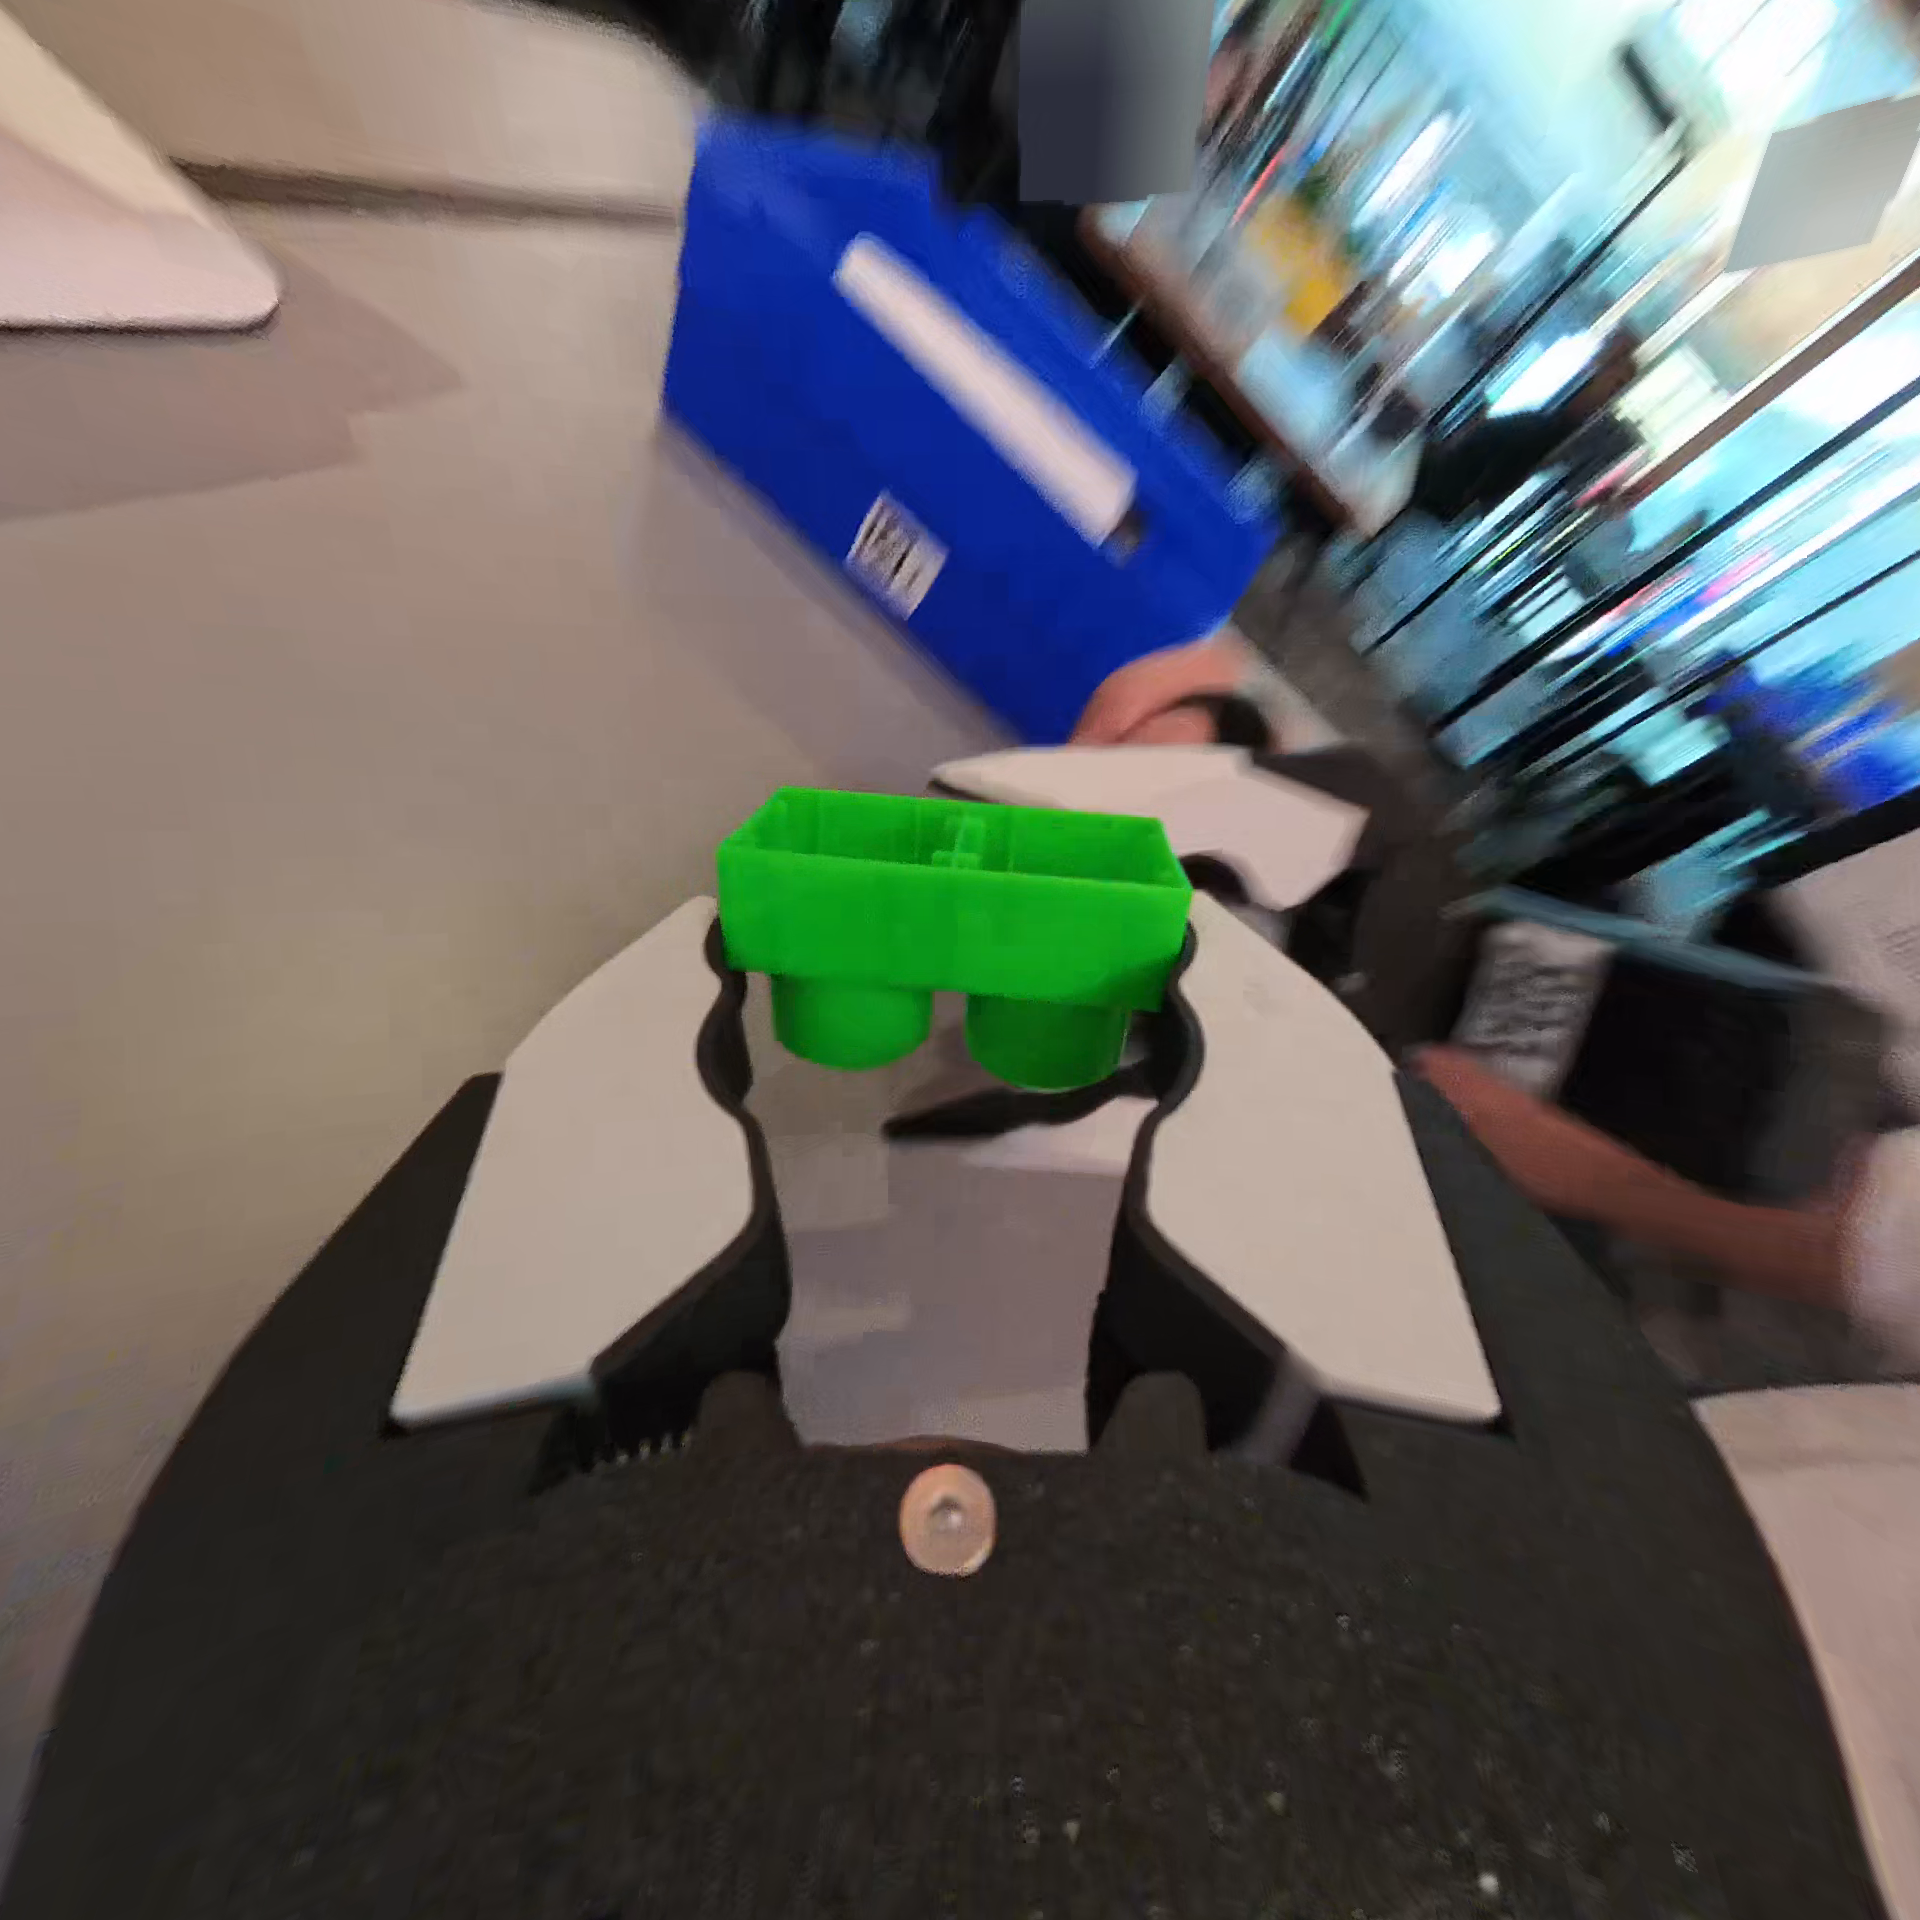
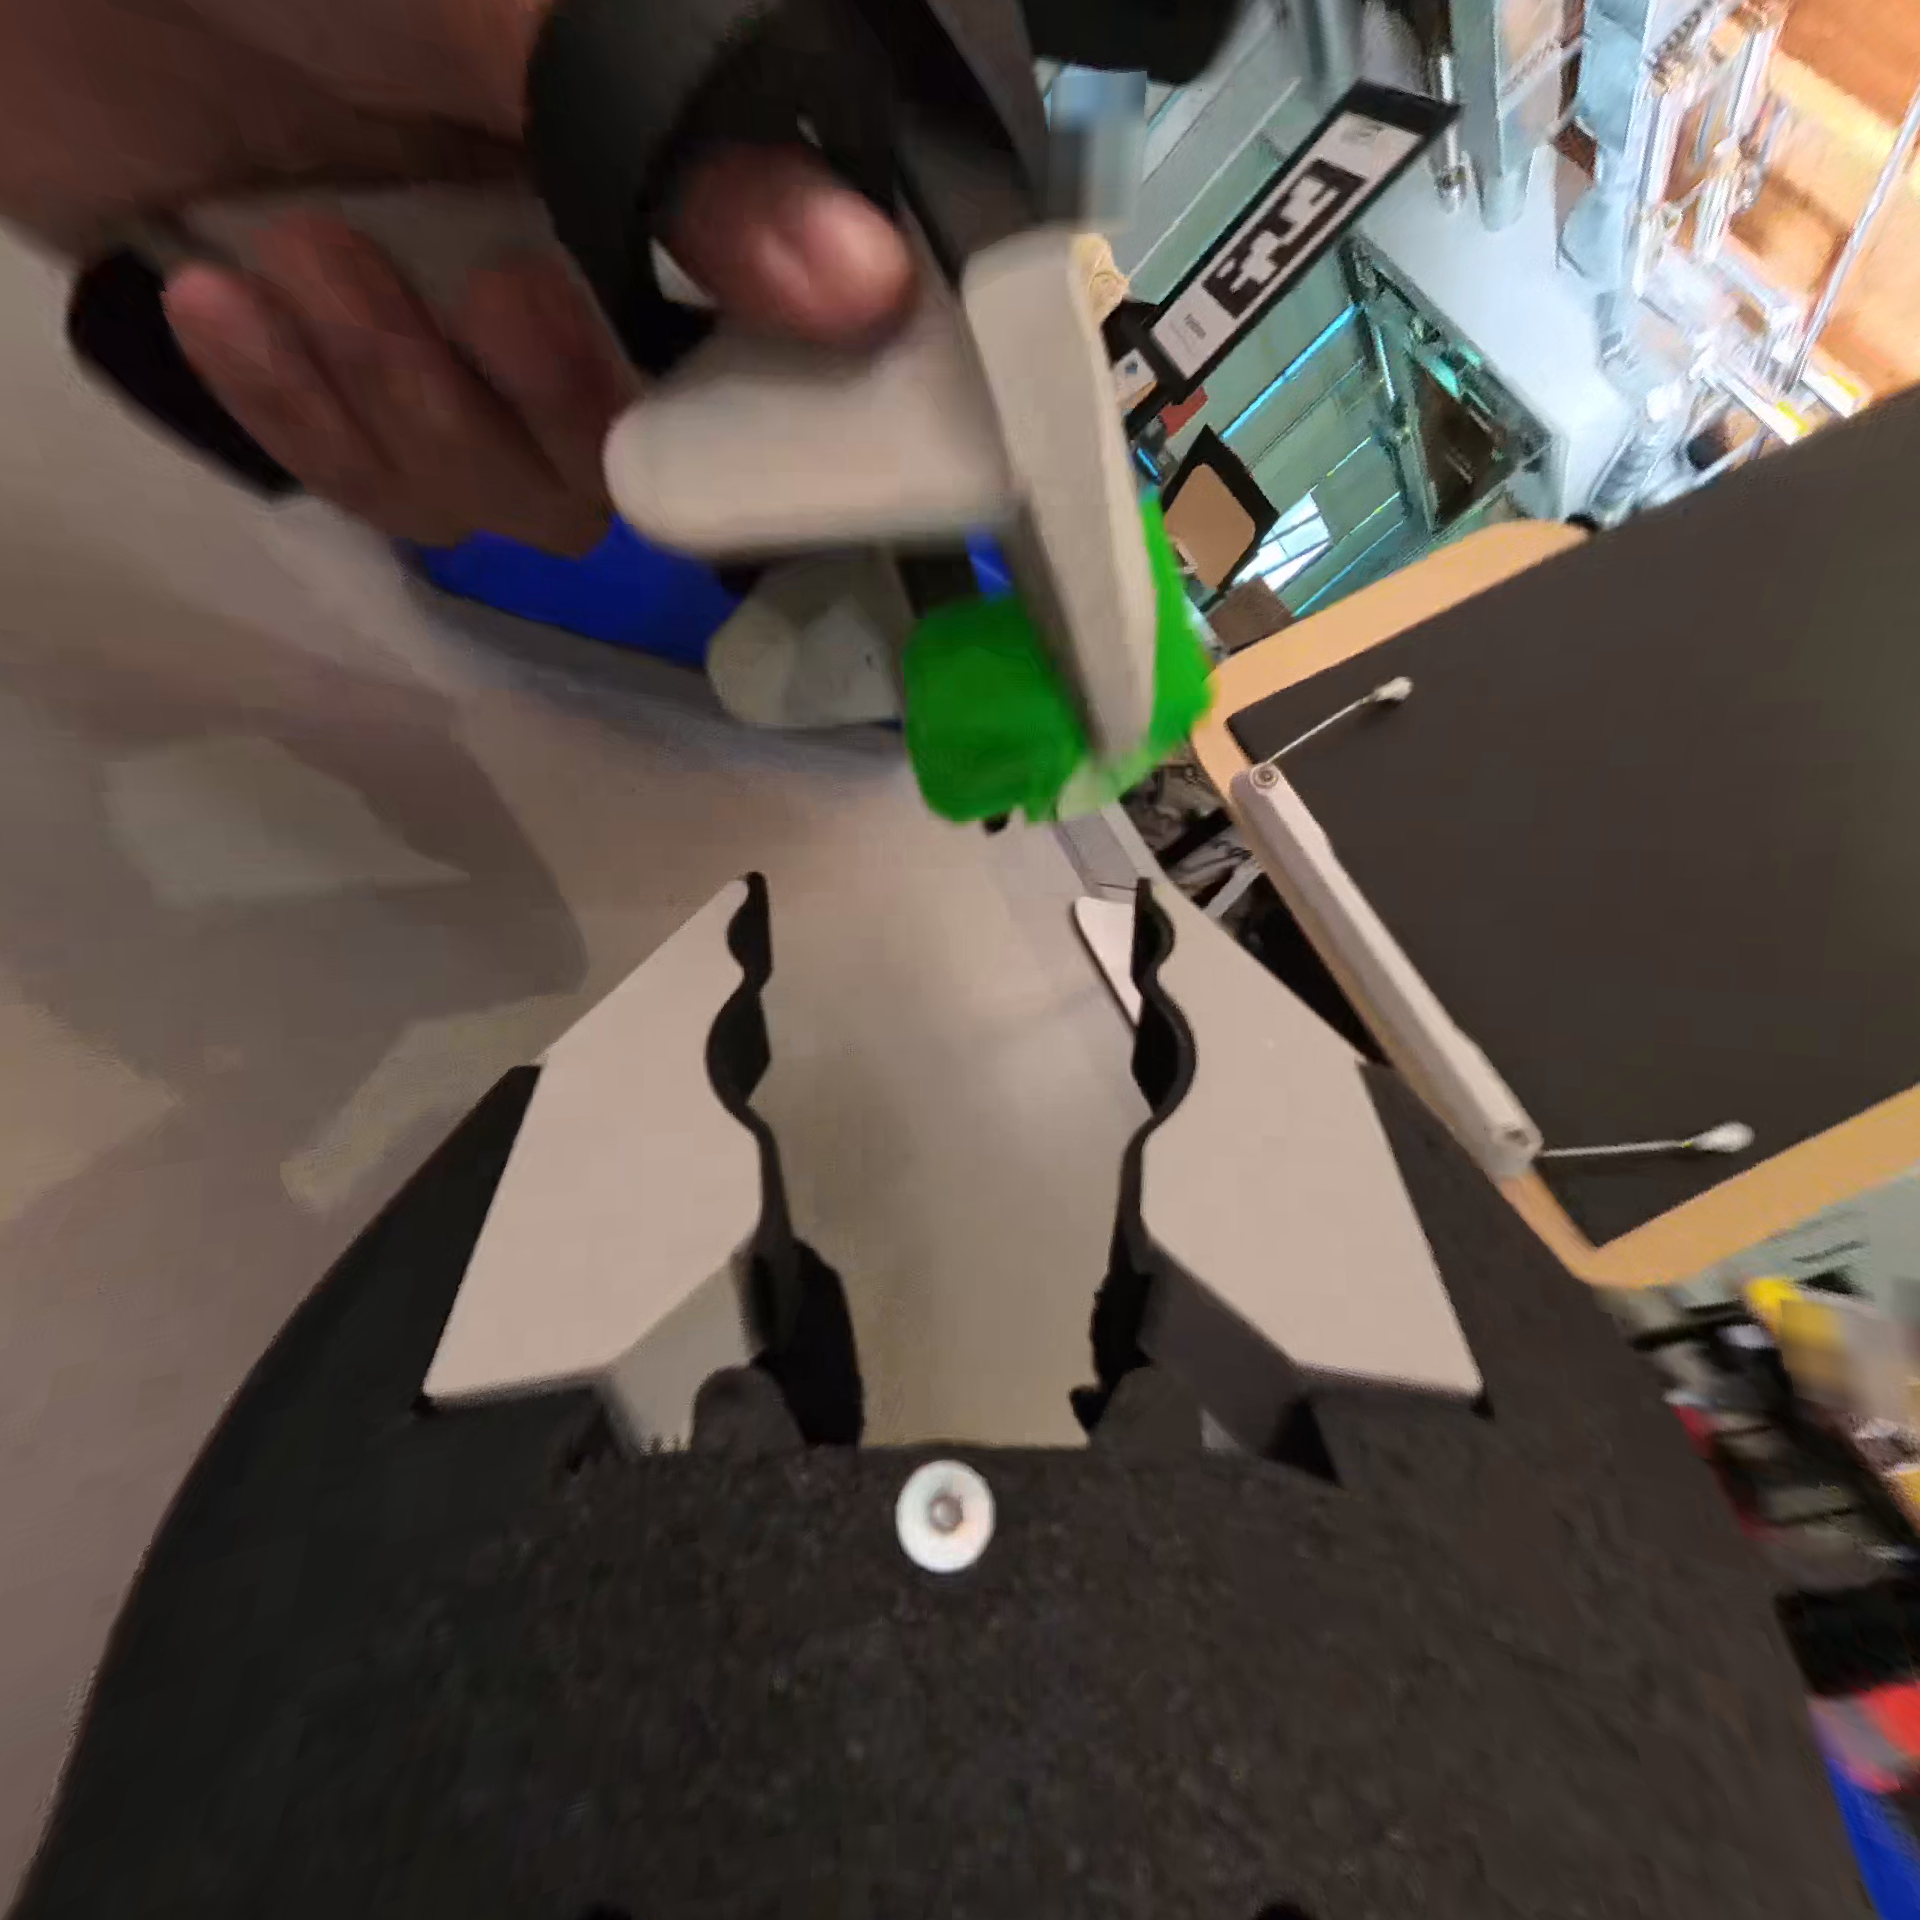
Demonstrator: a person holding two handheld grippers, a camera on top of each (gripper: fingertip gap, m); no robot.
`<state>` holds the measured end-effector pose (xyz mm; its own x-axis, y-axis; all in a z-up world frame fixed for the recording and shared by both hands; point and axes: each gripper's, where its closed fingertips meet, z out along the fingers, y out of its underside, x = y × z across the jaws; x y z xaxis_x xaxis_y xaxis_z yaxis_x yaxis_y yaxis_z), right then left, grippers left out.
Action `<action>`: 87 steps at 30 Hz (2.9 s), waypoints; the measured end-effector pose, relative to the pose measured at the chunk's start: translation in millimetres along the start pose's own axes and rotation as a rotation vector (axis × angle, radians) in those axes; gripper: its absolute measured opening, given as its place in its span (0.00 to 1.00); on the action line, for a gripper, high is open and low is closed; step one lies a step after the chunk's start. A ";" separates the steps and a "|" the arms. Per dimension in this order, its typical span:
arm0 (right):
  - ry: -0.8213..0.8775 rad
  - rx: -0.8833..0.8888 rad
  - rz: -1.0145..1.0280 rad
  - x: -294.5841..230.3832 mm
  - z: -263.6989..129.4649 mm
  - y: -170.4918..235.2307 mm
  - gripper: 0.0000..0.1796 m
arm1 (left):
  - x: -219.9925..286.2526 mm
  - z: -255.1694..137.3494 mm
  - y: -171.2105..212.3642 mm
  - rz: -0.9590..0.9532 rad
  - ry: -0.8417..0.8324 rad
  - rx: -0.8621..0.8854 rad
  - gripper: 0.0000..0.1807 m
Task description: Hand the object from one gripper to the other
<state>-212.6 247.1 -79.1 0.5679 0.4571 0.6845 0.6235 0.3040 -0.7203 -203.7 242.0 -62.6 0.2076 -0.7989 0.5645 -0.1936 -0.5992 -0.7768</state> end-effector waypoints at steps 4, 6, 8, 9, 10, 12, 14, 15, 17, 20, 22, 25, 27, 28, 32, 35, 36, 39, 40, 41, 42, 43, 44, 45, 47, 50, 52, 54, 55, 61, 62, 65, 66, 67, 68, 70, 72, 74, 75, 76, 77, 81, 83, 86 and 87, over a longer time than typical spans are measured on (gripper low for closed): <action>0.067 0.269 0.348 29.0 -6.8 -26.5 0.48 | 18.3 -38.5 -53.4 -0.268 0.372 0.430 0.41; 0.157 0.337 0.391 37.1 -9.9 -38.5 0.47 | 17.8 -47.0 -59.3 -0.346 0.461 0.573 0.41; 0.219 0.351 0.335 36.2 -8.7 -50.5 0.43 | 17.5 -43.5 -55.7 -0.376 0.498 0.651 0.42; 0.236 0.359 0.321 35.4 -7.6 -56.3 0.42 | 19.9 -38.6 -52.3 -0.373 0.502 0.665 0.41; 0.250 0.360 0.315 35.0 -5.9 -59.9 0.39 | 24.2 -33.5 -49.0 -0.359 0.503 0.671 0.42; 0.279 0.342 0.296 35.6 -1.4 -60.9 0.34 | 34.1 -26.9 -46.0 -0.373 0.533 0.692 0.41; 0.324 0.340 0.278 40.3 -2.4 -61.0 0.27 | 42.1 -17.0 -41.0 -0.377 0.534 0.672 0.42; 0.338 0.353 0.260 41.6 -4.6 -63.5 0.24 | 43.7 -13.7 -39.5 -0.369 0.519 0.669 0.42; 0.372 0.348 0.204 42.6 -8.5 -65.7 0.20 | 48.8 -12.0 -39.4 -0.379 0.541 0.663 0.42; 0.355 0.332 0.185 42.5 -9.7 -62.9 0.20 | 49.3 -9.2 -37.5 -0.357 0.520 0.631 0.42; 0.342 0.319 0.161 42.0 -9.9 -60.8 0.19 | 48.6 -7.3 -35.8 -0.328 0.499 0.610 0.42; 0.361 0.291 0.105 46.1 -12.9 -57.1 0.19 | 47.5 -5.9 -35.2 -0.241 0.429 0.569 0.45; 0.379 0.279 0.021 50.5 -17.8 -53.8 0.18 | 40.8 -5.4 -35.6 -0.122 0.306 0.517 0.50; 0.393 0.274 -0.037 53.1 -21.6 -51.6 0.18 | 37.5 -6.2 -35.9 -0.042 0.242 0.476 0.53; 0.205 0.289 -0.231 32.3 -27.3 -42.3 0.19 | 43.0 -11.5 -11.1 0.249 0.228 0.045 0.57; 0.025 0.201 -0.429 9.6 -29.0 -26.2 0.19 | 48.5 -31.3 26.2 0.338 0.296 -0.332 0.63; -0.041 0.153 -0.481 2.1 -29.7 -20.3 0.19 | 40.3 -33.7 28.9 0.396 0.232 -0.376 0.63; -0.201 0.021 -0.479 -11.1 -29.1 -16.3 0.19 | 26.4 -29.1 33.5 0.515 0.110 -0.443 0.63; -0.257 -0.026 -0.447 -14.5 -28.5 -16.6 0.19 | 24.8 -24.8 38.0 0.540 0.092 -0.471 0.62; -0.315 -0.067 -0.410 -18.5 -28.8 -17.0 0.19 | 23.4 -20.3 42.4 0.573 0.072 -0.497 0.60; -0.361 -0.116 -0.379 -20.7 -29.3 -15.7 0.19 | 22.1 -15.9 45.3 0.614 0.048 -0.511 0.57; -0.401 -0.176 -0.356 -22.2 -30.4 -12.2 0.19 | 22.3 -12.0 45.5 0.659 0.026 -0.506 0.54; -0.444 -0.227 -0.331 -24.8 -32.3 -8.7 0.19 | 24.7 -8.9 44.8 0.705 0.015 -0.486 0.51; -0.478 -0.262 -0.302 -26.9 -34.5 -6.7 0.19 | 27.4 -7.3 43.8 0.755 0.004 -0.462 0.45; -0.525 -0.276 -0.241 -31.1 -37.8 -7.3 0.19 | 31.6 -7.6 44.1 0.845 -0.016 -0.438 0.37; -0.560 -0.257 -0.161 -34.7 -38.6 -8.3 0.19 | 35.3 -11.7 45.9 0.946 -0.044 -0.443 0.28; -0.589 -0.257 -0.118 -36.2 -38.6 -6.8 0.19 | 39.2 -12.1 51.1 0.999 -0.036 -0.451 0.18; -0.614 -0.270 -0.080 -36.3 -39.3 -2.9 0.18 | 31.1 -12.1 54.5 1.079 -0.096 -0.474 0.19; -0.628 -0.262 -0.044 -36.2 -40.1 -3.8 0.18 | 24.3 -12.6 56.7 1.119 -0.140 -0.499 0.19; -0.640 -0.191 0.086 -27.3 -44.1 -7.7 0.19 | 17.2 -6.6 53.6 1.140 -0.189 -0.456 0.20; -0.623 -0.168 0.099 -23.3 -43.8 -9.0 0.19 | 17.3 -5.6 50.4 1.131 -0.186 -0.423 0.19; -0.479 -0.084 0.210 0.0 -41.7 -10.4 0.20 | 11.4 -7.3 35.2 1.143 -0.242 -0.327 0.19; -0.386 -0.061 0.262 14.6 -40.9 -7.1 0.20 | 4.0 -10.5 28.0 1.162 -0.306 -0.309 0.19; -0.299 -0.043 0.318 29.5 -40.6 -2.5 0.21 | -4.2 -14.8 20.8 1.187 -0.379 -0.295 0.19; -0.265 -0.059 0.390 37.9 -40.0 4.7 0.22 | -11.7 -18.9 14.6 1.217 -0.454 -0.283 0.19; -0.305 -0.131 0.620 36.9 -34.7 13.4 0.40 | -22.2 -23.5 6.8 1.279 -0.588 -0.268 0.20; -0.328 -0.148 0.849 30.5 -22.0 12.8 0.51 | -26.7 -21.6 4.4 1.335 -0.677 -0.263 0.20; -0.349 -0.118 0.988 19.7 -9.9 7.7 0.54 | -29.5 -17.1 6.0 1.373 -0.734 -0.288 0.20; -0.345 -0.094 1.023 16.1 -5.0 5.3 0.54 | -29.9 -15.6 5.6 1.386 -0.760 -0.290 0.20; -0.328 -0.081 1.047 13.4 -0.9 4.8 0.54 | -30.1 -14.3 6.0 1.390 -0.776 -0.292 0.20; -0.303 -0.075 1.052 12.3 2.5 5.6 0.53 | -31.0 -13.0 7.7 1.383 -0.782 -0.304 0.20; -0.204 -0.061 0.982 11.1 10.5 6.0 0.45 | -29.5 -7.2 12.3 1.371 -0.790 -0.315 0.20; -0.181 -0.075 0.950 10.8 12.0 7.4 0.40 | -28.7 -5.1 12.3 1.369 -0.806 -0.310 0.20; -0.208 -0.118 0.947 8.7 12.8 12.6 0.40 | -32.0 -1.9 15.4 1.316 -0.802 -0.299 0.20; -0.230 -0.131 0.958 6.9 13.2 14.8 0.40 | -33.3 -0.5 17.8 1.287 -0.790 -0.301 0.20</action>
<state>-206.5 265.8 -86.5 0.7535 0.6166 -0.2280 0.0184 -0.3665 -0.9303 -214.6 257.9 -95.1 0.1734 -0.5948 -0.7850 -0.7943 0.3868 -0.4685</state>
